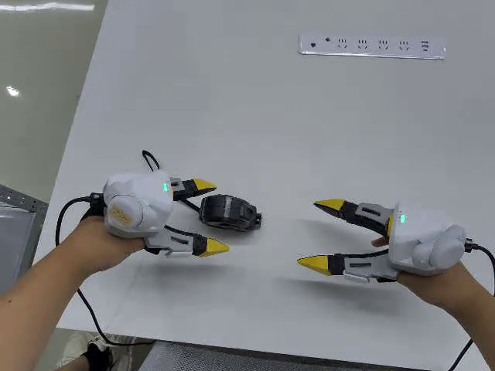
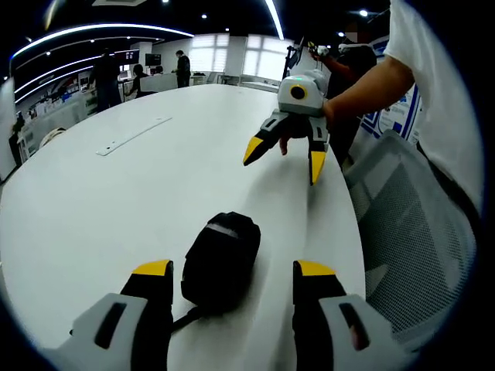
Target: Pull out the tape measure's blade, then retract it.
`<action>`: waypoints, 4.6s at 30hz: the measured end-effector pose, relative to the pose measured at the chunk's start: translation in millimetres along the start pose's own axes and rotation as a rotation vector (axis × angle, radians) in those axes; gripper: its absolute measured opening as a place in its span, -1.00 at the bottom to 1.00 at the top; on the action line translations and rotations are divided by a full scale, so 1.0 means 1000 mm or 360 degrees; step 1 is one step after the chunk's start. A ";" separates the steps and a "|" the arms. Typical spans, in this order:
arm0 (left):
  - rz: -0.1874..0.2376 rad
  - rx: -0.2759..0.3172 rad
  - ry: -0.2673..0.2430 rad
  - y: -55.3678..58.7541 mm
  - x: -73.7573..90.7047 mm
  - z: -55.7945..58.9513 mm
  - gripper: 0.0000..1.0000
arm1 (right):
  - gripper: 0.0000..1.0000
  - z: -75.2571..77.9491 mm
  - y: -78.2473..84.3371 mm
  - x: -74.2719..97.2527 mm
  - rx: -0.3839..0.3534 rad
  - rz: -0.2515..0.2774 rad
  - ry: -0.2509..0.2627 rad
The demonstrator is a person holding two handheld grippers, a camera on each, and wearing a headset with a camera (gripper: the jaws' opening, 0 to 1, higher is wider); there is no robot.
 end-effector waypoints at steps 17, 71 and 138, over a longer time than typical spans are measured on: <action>-0.0035 0.0026 0.0019 -0.001 -0.015 -0.005 -0.04 | 0.16 0.007 -0.002 -0.020 -0.0041 0.0018 -0.0037; -0.0054 0.0021 -0.0026 -0.002 -0.022 -0.012 -0.32 | -0.08 0.018 -0.007 -0.049 0.0078 -0.0009 -0.0134; -0.0077 -0.0086 0.0002 -0.003 -0.023 -0.015 -0.35 | -0.73 0.036 -0.006 -0.095 0.0300 -0.0063 -0.0235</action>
Point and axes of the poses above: the centre of the closed fingertips' face, and the gripper's own axes: x roughly backward along the fingers, z roughly to its right, y roughly out of its underside, the point moved 10 cm from there along x, roughly backward along the fingers, and after that the axes turned 13 degrees about -z, right-handed, at the moved point
